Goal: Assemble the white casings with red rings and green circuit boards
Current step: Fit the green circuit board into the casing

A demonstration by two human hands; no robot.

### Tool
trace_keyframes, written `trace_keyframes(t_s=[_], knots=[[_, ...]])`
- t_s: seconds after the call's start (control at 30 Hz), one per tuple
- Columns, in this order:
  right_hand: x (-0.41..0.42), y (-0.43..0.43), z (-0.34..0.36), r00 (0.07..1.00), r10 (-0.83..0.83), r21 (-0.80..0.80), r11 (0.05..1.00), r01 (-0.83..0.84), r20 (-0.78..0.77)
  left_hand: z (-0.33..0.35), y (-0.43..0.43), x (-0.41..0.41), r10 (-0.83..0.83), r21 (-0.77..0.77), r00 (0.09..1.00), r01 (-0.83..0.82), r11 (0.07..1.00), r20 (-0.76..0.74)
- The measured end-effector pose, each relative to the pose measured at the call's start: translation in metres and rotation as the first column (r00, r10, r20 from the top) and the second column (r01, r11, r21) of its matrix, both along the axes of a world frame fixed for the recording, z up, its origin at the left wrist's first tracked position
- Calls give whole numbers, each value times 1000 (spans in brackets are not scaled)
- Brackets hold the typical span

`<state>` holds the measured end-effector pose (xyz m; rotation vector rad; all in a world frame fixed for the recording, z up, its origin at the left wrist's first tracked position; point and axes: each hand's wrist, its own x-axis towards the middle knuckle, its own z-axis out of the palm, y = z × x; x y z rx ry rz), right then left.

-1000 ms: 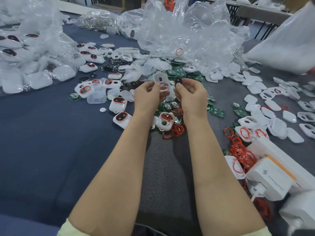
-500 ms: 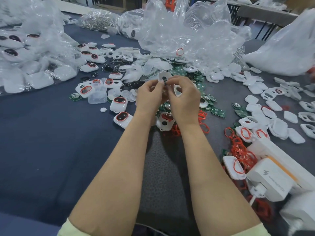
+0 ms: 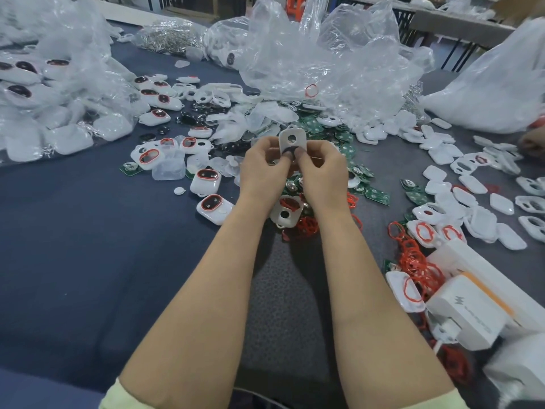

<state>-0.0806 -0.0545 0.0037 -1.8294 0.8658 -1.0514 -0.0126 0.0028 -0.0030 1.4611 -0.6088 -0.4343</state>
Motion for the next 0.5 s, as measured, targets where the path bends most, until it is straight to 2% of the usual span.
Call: trace_keyframes(t_s=[0.2,0.3,0.4,0.5], knots=[[0,-2,-3,999,-41,-6,999,41,-31,0,1,-2,81,103,975,-104,989,207],[4,2,-5,996,-82,11,997,83,-23,1,2,-5,113,118,964,-145,982,243],[5,8,-4,991,-131,-49,990,132,16,-1,2,-5,192,117,951,-225,967,242],[7,12,-2,998,-66,-108,992,67,12,-2,3,-2,253,83,926,-286,955,281]])
